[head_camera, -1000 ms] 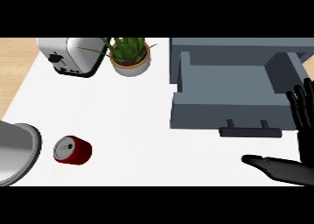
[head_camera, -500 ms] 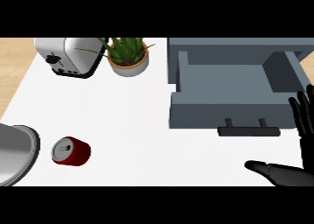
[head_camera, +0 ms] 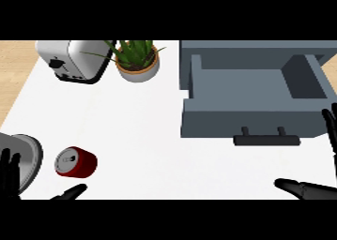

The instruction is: Pick up the can, place it into the drawer and close the drawer

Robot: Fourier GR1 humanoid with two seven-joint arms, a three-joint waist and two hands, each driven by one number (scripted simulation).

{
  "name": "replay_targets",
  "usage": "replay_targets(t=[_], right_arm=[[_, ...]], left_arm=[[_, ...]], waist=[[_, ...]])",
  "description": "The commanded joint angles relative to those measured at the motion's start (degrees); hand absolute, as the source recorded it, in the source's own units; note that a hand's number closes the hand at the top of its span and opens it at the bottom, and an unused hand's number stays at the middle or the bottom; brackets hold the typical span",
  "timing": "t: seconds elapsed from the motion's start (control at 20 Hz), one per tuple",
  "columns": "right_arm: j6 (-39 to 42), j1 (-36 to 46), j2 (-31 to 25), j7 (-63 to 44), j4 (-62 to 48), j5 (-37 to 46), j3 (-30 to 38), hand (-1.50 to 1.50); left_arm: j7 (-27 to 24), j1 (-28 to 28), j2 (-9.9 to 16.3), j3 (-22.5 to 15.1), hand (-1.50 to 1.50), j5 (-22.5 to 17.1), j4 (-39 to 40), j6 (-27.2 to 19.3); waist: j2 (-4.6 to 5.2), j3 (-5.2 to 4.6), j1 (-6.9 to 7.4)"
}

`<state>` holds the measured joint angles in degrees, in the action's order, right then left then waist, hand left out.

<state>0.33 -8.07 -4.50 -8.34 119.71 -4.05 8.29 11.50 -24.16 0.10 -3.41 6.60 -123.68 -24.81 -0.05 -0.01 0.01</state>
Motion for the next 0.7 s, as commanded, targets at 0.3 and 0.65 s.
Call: replay_targets(t=[0.3, 0.65], right_arm=[[2.8, -0.8, -1.7, -0.6, 0.9, -2.8, 4.0, -1.5], [2.4, -2.0, -0.5, -1.0, 4.4, -2.6, 4.5, -1.5]], left_arm=[[-9.5, -0.3, -0.1, -3.9, -1.5, -1.6, 12.2, -6.6], [-19.5, -2.3, -0.1, -1.6, -1.5, -9.7, 20.7, -5.7]], waist=[[-0.01, 0.01, 0.04], [-0.03, 0.01, 0.1]])
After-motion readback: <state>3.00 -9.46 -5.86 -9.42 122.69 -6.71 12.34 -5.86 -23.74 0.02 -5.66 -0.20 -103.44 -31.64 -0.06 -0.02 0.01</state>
